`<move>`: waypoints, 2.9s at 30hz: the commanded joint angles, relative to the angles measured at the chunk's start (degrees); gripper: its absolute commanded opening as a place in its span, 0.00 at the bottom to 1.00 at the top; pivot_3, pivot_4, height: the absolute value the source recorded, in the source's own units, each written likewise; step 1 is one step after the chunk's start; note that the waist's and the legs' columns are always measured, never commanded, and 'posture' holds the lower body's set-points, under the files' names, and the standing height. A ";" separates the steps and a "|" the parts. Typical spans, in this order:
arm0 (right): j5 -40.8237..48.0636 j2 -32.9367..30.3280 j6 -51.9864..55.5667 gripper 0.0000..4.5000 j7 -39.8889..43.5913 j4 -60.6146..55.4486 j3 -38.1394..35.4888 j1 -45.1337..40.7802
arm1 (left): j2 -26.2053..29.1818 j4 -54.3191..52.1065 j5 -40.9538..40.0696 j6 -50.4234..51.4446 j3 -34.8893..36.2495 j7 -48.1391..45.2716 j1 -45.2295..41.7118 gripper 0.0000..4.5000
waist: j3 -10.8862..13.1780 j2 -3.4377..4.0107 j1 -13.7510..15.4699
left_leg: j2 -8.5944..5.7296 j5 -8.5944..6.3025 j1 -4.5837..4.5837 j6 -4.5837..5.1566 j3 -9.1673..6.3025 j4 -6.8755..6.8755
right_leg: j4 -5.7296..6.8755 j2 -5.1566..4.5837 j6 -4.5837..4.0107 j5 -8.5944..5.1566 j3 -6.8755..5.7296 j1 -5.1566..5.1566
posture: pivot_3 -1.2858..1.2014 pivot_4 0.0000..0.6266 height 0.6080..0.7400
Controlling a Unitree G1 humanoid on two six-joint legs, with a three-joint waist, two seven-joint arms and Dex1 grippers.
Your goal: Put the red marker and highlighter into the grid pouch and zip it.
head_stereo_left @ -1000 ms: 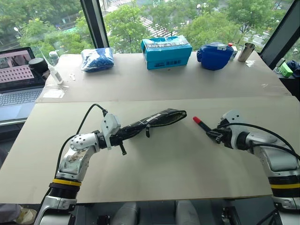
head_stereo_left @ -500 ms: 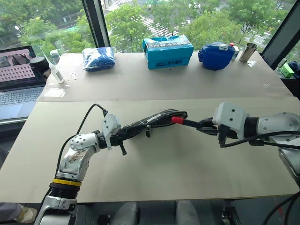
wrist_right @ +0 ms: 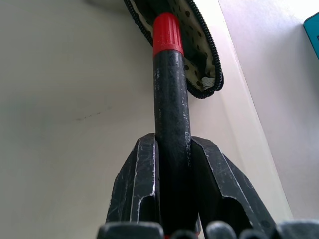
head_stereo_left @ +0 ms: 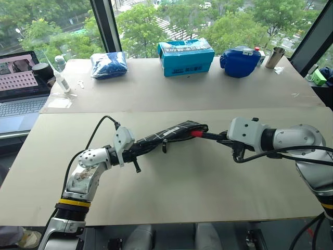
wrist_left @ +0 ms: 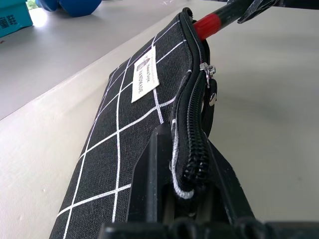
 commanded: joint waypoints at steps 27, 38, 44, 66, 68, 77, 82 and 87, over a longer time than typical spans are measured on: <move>-23.84 14.04 -23.54 0.12 2.47 12.65 23.70 -19.52 | -0.20 -0.35 0.74 -1.76 -0.87 -0.57 -0.39 0.00 | 0.00 0.01 -0.53 | 0.00 0.02 -0.02 -0.04 0.00 -0.01 | 0.02 0.01 0.00 0.00 0.01 -0.10 | 0.52 0.24 1.00; -25.45 22.60 -34.87 0.49 -1.08 22.90 22.47 -21.16 | -0.21 -0.64 0.73 -1.72 -0.62 -0.36 -0.15 0.00 | -0.01 0.01 -0.64 | 0.00 0.03 -0.03 -0.05 -0.02 -0.04 | 0.02 0.01 -0.01 0.01 0.00 -0.15 | 0.52 0.24 1.00; -15.62 23.69 -20.69 0.79 0.33 20.68 10.81 -18.78 | -0.40 -0.98 0.23 -1.39 0.05 0.55 0.26 0.00 | -0.01 0.01 -0.56 | -0.01 0.03 -0.06 -0.05 -0.05 -0.03 | 0.02 0.01 -0.04 0.03 0.00 -0.16 | 0.52 0.24 1.00; 12.46 29.82 17.19 0.79 -14.29 5.07 -2.17 5.58 | -2.97 1.69 -4.04 2.22 3.38 2.33 -3.44 0.00 | -0.02 0.02 -0.45 | 0.00 0.03 0.09 -0.06 -0.02 0.07 | 0.04 0.03 -0.06 0.05 0.07 -0.04 | 0.52 0.24 1.00; 11.00 33.03 16.46 0.79 -17.11 7.62 -0.16 2.65 | -2.90 1.83 -3.97 2.12 3.37 2.18 -3.55 0.00 | -0.02 0.02 -0.43 | 0.00 0.04 0.08 -0.06 -0.04 0.08 | 0.04 0.03 -0.07 0.06 0.07 -0.04 | 0.52 0.24 1.00; 9.88 44.05 17.16 0.79 -21.49 14.62 5.23 -6.80 | -3.00 0.45 -3.71 2.26 2.84 2.51 -2.61 0.00 | -0.03 0.03 -0.55 | -0.01 0.05 0.00 -0.09 -0.12 0.06 | 0.10 0.04 -0.07 0.08 0.03 -0.12 | 0.52 0.24 1.00; 11.11 45.38 19.22 0.79 -20.96 13.58 5.34 -7.16 | -3.13 -0.08 -3.75 2.42 2.74 2.86 -2.17 0.00 | -0.03 0.04 -0.75 | -0.01 0.05 -0.01 -0.09 -0.14 0.05 | 0.11 0.04 -0.06 0.08 0.02 -0.15 | 0.52 0.24 1.00; 12.51 46.02 20.39 0.64 -21.47 13.64 4.27 -7.82 | -3.35 -0.25 -3.76 2.37 2.61 3.07 -1.75 0.00 | -0.03 0.04 -1.25 | -0.01 0.05 -0.01 -0.08 -0.14 0.04 | 0.14 0.04 -0.06 0.08 0.02 -0.17 | 0.52 0.24 1.00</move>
